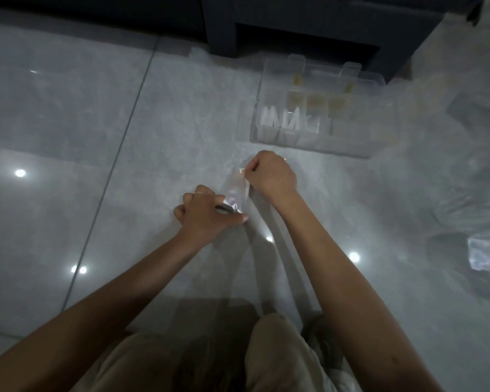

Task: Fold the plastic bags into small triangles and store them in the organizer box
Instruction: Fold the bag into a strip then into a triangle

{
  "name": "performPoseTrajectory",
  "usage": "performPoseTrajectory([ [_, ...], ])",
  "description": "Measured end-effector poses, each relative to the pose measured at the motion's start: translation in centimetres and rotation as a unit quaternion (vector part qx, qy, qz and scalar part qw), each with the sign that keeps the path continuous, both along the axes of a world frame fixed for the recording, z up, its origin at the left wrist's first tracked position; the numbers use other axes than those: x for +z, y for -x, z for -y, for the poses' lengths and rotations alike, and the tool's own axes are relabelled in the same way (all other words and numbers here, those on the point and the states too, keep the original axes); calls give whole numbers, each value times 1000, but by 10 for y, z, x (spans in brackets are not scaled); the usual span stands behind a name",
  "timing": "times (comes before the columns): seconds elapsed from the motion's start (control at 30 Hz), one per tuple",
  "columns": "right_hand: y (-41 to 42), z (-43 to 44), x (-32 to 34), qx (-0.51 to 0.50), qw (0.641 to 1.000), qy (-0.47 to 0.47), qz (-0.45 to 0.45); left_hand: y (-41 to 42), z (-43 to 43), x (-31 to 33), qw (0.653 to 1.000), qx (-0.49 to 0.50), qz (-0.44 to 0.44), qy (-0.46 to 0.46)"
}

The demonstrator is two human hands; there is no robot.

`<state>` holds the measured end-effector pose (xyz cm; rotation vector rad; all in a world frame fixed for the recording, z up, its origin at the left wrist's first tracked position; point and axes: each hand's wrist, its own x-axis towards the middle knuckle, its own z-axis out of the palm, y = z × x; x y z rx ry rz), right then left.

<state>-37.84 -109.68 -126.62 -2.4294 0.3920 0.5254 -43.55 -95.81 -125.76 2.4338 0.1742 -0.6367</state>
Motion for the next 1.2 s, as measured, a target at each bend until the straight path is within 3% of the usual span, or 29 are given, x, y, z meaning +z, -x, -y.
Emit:
performPoseTrajectory([
  [0.07, 1, 1, 4, 2, 1000, -4, 1, 2, -6, -2, 999, 5, 15, 31],
  [0.17, 1, 3, 9, -2, 1000, -12, 0, 10, -18, -7, 984, -9, 165, 66],
  [0.23, 2, 2, 10, -4, 1000, -14, 1, 14, -20, -2, 957, -96, 271, 34],
  [0.3, 3, 2, 10, -4, 1000, -19, 5, 14, -19, 1, 907, -252, 338, -15],
  [0.37, 3, 1, 10, -7, 1000, -24, 4, 13, -18, -3, 863, -369, 336, -76],
  [0.47, 2, 2, 11, -12, 1000, -22, -3, 13, -24, -10, 873, -395, 262, -116],
  [0.57, 2, 4, 13, -5, 1000, -26, -4, 21, -38, -17, 859, -425, 243, -147],
  [0.83, 3, 3, 7, -2, 1000, -13, 10, 44, -57, -25, 851, -418, 268, -171],
  [1.0, 9, -11, 3, 28, 991, 109, 68, 46, -53, -25, 838, -424, 257, -228],
  [1.1, 15, -20, -1, 57, 980, 151, 115, 47, -51, -23, 833, -415, 292, -219],
  [1.2, 11, -19, -1, 44, 983, 145, 105, 44, -41, -21, 834, -400, 333, -181],
])
